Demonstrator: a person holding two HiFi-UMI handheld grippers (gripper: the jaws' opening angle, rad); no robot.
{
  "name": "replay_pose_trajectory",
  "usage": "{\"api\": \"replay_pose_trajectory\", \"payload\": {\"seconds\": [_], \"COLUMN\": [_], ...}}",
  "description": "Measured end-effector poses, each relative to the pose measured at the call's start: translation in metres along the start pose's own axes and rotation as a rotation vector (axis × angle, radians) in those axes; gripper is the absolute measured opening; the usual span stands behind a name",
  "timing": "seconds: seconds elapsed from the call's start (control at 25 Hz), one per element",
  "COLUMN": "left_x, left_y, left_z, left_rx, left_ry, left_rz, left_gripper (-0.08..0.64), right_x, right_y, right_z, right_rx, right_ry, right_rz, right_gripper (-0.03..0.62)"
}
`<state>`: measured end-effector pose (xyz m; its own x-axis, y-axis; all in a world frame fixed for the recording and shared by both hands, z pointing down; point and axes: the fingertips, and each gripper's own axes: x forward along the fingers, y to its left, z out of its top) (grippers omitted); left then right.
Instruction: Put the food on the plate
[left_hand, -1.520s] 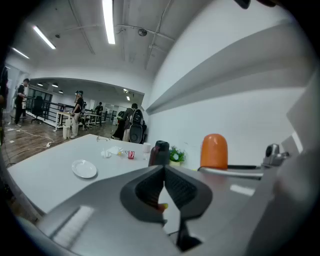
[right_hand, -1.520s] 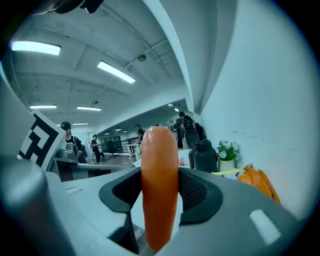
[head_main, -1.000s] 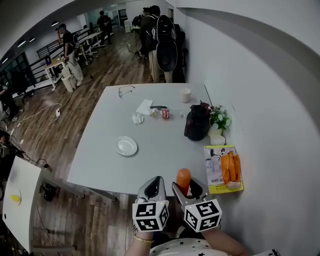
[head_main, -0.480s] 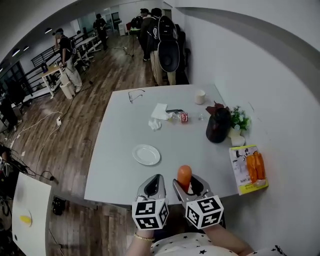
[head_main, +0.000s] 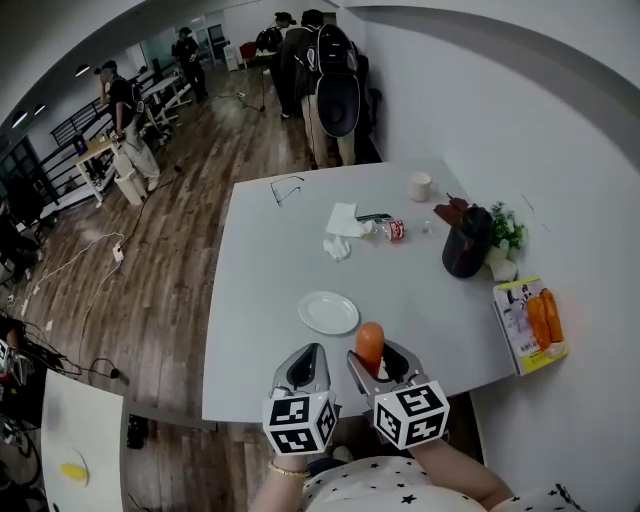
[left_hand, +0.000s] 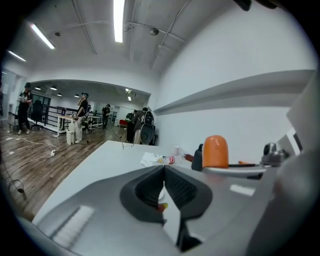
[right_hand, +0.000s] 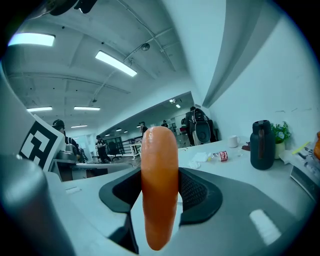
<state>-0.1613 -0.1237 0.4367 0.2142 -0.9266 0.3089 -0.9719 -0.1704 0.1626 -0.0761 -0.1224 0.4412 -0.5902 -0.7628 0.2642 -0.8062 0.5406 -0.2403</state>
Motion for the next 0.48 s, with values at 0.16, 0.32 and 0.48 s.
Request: {"api": "replay_pose_trajectory", "payload": {"seconds": [0.16, 0.32, 0.48], "left_x": [0.001, 0.005, 0.014], "left_y": [0.025, 0.044, 0.057], "left_z": [-0.001, -0.008, -0.016], "left_rx": [0.028, 0.045, 0.016], "left_ry": [0.01, 0.024, 0.048], "left_rz": [-0.02, -0.026, -0.034], "left_gripper": [0.008, 0.008, 0.008], "right_x": [0.02, 0.033, 0.044], "right_y": [0.018, 0.022, 0.015], "right_z": [-0.005, -0.012, -0.018], "right_rx": [0.009, 0.005, 0.001], "right_ry": [0.005, 0.028, 0.066], "right_rz": [-0.015, -0.042, -0.069], "right_gripper": [0.219, 0.219, 0.219]}}
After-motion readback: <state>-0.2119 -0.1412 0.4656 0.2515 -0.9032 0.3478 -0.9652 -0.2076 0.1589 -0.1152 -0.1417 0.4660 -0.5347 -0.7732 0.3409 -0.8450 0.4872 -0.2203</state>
